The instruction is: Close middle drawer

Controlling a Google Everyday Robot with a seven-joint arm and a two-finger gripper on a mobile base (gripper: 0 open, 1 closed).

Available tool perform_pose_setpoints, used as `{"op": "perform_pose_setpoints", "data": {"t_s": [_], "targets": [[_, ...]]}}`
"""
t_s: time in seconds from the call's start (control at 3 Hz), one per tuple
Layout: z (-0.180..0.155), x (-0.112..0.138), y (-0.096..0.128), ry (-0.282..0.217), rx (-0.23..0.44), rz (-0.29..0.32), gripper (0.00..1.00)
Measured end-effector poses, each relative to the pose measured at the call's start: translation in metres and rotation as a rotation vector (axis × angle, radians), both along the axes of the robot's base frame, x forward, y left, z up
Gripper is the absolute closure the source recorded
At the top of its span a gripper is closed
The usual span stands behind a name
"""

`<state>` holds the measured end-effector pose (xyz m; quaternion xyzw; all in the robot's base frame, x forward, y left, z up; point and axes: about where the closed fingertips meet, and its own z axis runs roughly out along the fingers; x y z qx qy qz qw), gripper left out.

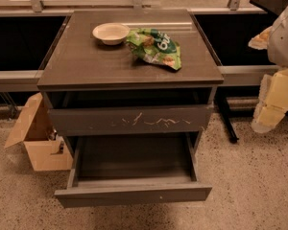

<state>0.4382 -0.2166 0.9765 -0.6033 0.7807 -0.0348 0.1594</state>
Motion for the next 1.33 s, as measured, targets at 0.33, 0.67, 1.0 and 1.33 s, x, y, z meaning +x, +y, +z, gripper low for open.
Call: {"op": "perform_pose_setpoints", "data": {"t_s": [0.33,0.67,1.0,1.33], "targets": [[0.001,0.000,0.001,-0.008,0.002,0.001,0.00],[-0.014,0.001,0.003,-0.014,0.034,0.032,0.00],[-0.040,0.000,0.008,-0.013,0.087,0.074,0.00],[-0.063,-0.002,0.013,-0.014,0.153,0.098,0.00]]}}
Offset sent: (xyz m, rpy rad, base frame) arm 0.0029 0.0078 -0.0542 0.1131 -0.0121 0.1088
